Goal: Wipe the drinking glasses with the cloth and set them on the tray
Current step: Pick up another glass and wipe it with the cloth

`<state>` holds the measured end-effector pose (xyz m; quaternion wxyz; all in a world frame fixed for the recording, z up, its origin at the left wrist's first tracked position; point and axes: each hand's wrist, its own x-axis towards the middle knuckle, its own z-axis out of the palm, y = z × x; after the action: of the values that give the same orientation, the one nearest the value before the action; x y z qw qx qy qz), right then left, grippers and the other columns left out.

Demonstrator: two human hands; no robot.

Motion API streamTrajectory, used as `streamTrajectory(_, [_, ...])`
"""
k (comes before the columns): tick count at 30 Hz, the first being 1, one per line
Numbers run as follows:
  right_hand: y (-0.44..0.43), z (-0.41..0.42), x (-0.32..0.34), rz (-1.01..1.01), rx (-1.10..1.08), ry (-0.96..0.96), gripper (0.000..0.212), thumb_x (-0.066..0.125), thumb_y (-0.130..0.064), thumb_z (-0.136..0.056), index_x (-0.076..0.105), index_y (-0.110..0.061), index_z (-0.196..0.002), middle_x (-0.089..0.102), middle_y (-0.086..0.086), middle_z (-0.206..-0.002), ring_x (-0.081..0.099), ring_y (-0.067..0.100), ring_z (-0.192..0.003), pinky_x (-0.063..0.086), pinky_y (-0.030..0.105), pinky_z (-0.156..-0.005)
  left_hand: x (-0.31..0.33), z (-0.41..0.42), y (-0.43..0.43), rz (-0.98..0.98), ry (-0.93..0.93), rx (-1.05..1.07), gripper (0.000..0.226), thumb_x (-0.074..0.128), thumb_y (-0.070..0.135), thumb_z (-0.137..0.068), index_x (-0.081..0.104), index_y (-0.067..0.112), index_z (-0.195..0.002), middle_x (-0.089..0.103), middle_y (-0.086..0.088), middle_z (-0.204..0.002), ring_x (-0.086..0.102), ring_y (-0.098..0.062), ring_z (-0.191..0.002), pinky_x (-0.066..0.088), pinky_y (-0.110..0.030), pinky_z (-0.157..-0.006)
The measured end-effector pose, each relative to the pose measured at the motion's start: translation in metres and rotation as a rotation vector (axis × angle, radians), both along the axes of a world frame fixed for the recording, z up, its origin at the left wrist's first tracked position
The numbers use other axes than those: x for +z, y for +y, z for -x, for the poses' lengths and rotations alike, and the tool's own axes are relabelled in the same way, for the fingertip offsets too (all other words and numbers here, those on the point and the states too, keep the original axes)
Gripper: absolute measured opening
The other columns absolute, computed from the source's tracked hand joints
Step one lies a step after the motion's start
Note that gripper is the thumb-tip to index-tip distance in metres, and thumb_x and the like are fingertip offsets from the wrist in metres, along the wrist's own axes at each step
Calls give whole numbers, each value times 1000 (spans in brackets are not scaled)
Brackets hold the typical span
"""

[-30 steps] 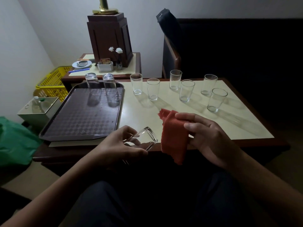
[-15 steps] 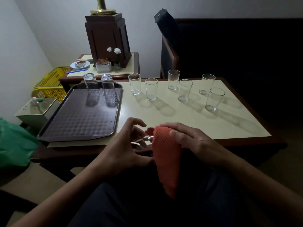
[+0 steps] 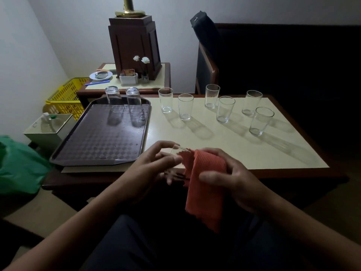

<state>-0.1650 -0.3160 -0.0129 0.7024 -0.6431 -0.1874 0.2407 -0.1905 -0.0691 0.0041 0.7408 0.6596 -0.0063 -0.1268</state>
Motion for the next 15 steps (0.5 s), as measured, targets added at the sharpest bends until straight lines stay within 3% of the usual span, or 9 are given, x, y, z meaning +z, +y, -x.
streamTrajectory(3, [-7,-2,-4,369,-41,-926,73,96,-13,-76,61,-24,-139,58,0,-137,62,18,-127,61,23,-84,-1,0,-8,175,293,-21,50,72,37,-85,56,3,-119,62,-23,-95,57,-27,-58,48,-24,-47])
streamTrajectory(4, [-8,-4,-7,389,-39,-1047,75,96,-13,-75,60,-23,-140,55,2,-140,59,20,-130,61,24,-85,0,1,-11,191,362,-64,46,71,40,-89,55,4,-114,63,-21,-87,57,-27,-56,47,-24,-45])
streamTrajectory(6, [-11,-5,-9,357,-51,-984,73,97,-15,-74,62,-24,-138,59,0,-136,61,20,-127,59,24,-88,2,4,-15,179,371,-107,40,65,40,-93,55,6,-110,65,-18,-83,60,-27,-62,50,-26,-50])
streamTrajectory(8, [-9,-3,-6,238,-55,-620,68,97,-15,-74,66,-30,-133,67,-6,-125,69,15,-116,59,23,-85,1,5,-15,78,212,-87,36,69,24,-92,57,8,-122,66,-20,-101,66,-30,-81,58,-34,-67])
streamTrajectory(10, [-3,-1,-4,50,-38,-152,56,92,-15,-77,69,-31,-126,73,3,-116,74,19,-103,62,31,-83,3,8,-10,-105,6,-70,42,73,9,-91,60,18,-129,62,-20,-122,69,-34,-99,59,-41,-84])
streamTrajectory(11, [-1,-1,-2,-1,-52,-27,52,88,-15,-78,70,-31,-125,74,6,-115,75,23,-102,62,34,-83,5,9,-9,-158,-45,-66,42,73,9,-91,61,19,-129,62,-20,-124,70,-36,-100,59,-41,-84])
streamTrajectory(13, [-2,0,-3,45,-63,-136,58,91,-11,-78,69,-29,-129,72,8,-121,75,23,-108,62,34,-85,6,9,-10,-112,3,-24,31,69,22,-94,62,12,-123,66,-24,-109,72,-38,-81,61,-34,-69])
streamTrajectory(15, [-5,1,1,201,-104,-542,67,94,-8,-77,65,-27,-134,65,0,-133,68,21,-122,61,27,-87,6,7,-12,1,201,39,42,59,40,-96,56,2,-114,64,-24,-81,62,-29,-53,50,-26,-48])
